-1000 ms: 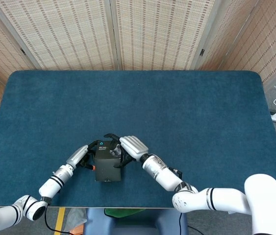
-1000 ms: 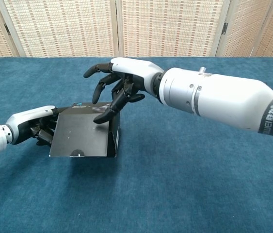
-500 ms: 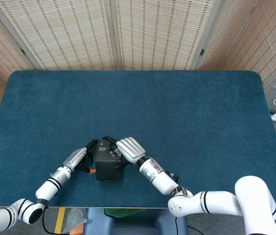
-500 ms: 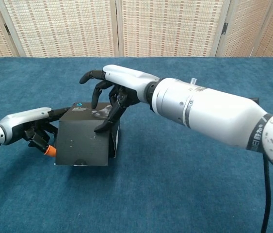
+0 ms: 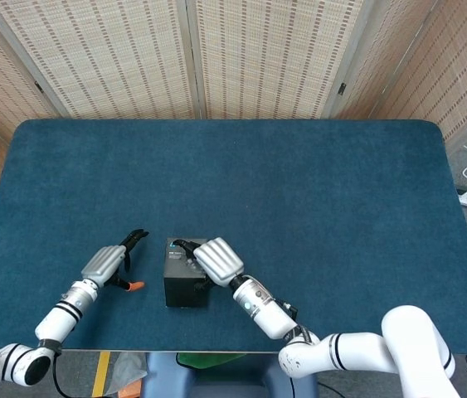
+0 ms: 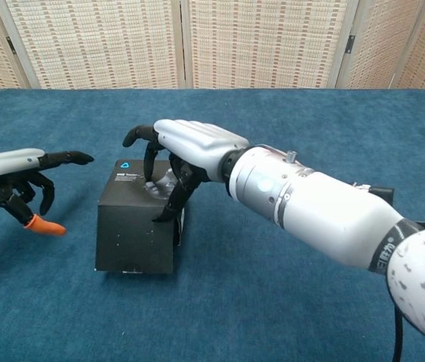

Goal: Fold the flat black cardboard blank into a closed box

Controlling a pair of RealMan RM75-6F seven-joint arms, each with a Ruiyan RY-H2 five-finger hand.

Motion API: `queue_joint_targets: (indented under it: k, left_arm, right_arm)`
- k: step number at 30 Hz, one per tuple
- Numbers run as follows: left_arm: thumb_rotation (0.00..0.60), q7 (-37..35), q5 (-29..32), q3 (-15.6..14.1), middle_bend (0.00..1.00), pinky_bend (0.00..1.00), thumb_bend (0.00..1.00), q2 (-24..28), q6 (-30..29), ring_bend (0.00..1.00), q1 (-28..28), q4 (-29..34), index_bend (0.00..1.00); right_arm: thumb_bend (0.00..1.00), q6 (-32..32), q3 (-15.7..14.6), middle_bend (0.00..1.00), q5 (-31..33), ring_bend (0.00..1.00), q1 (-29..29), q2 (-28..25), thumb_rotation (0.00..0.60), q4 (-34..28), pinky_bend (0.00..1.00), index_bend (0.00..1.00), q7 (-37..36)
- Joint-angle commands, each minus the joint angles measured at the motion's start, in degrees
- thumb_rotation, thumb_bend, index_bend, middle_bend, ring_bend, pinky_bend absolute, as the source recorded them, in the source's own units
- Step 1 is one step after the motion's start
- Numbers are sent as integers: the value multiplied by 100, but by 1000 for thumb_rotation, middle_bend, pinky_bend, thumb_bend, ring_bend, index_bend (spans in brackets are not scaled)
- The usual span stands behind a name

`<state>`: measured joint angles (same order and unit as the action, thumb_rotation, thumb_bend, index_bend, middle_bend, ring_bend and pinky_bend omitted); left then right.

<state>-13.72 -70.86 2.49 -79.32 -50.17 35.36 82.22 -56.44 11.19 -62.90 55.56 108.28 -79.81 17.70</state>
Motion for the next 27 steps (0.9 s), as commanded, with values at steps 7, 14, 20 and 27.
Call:
queue_joint_targets:
  k: [7, 14, 20, 27]
  left_arm:
    - [600, 310, 168, 149, 0, 922, 190, 466, -144, 601, -135, 490, 0]
    - [600, 165, 29, 141, 0, 922, 189, 589, -54, 592, -172, 541, 0]
    - [600, 77, -66, 170, 0, 922, 191, 654, -61, 589, -207, 544, 0]
    - [600, 524, -52, 193, 0, 850, 193, 648, -455, 491, -363, 477, 0]
  right_arm:
    - [82, -821, -692, 388, -1521, 690, -173, 655, 600, 1359, 1000, 291, 304]
    - [272, -1133, -965, 505, -2277, 703, -268, 988, 600, 2316, 1000, 394, 91]
    - [377, -1142, -884, 560, -2444, 705, -339, 1080, 600, 2552, 1000, 432, -138]
    - [376, -1514, -656, 498, -2655, 706, -451, 727, 600, 2094, 1000, 432, -591]
